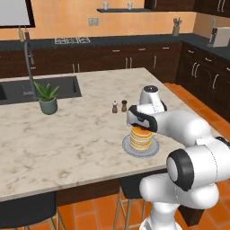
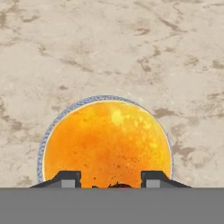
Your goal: Take the strawberry from the fridge and place it on top of the pancake, located on the dining counter.
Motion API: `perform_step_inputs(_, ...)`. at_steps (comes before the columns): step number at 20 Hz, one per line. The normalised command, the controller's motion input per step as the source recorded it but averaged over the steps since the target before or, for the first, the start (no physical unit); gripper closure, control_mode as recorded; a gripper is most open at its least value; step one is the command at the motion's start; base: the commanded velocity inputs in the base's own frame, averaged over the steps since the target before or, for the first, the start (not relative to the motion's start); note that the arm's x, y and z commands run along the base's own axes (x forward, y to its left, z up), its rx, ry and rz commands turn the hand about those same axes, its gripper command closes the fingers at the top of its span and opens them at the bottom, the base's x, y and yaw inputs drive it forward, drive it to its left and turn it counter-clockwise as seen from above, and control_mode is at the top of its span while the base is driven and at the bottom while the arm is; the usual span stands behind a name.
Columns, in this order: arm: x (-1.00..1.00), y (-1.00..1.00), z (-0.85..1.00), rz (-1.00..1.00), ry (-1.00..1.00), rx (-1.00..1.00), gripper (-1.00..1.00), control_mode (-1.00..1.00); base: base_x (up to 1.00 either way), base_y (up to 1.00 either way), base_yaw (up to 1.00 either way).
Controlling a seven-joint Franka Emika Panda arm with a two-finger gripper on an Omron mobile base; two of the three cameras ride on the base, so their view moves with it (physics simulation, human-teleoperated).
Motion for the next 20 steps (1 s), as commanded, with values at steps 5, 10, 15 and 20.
perform_step_inputs(5,0.01,0.0,0.13,0.0,-0.03,-0.04,-1.0,-1.0,0.0,0.0,0.0)
perform_step_inputs(10,0.0,0.05,0.34,0.0,-0.02,-0.09,-1.0,-1.0,0.0,0.0,0.0)
perform_step_inputs(15,-0.79,0.57,0.77,0.03,-0.05,-0.16,-1.0,-1.0,0.0,0.0,0.0)
perform_step_inputs(20,-1.0,0.95,0.64,0.06,0.01,-0.12,-1.0,-1.0,0.0,0.0,0.0)
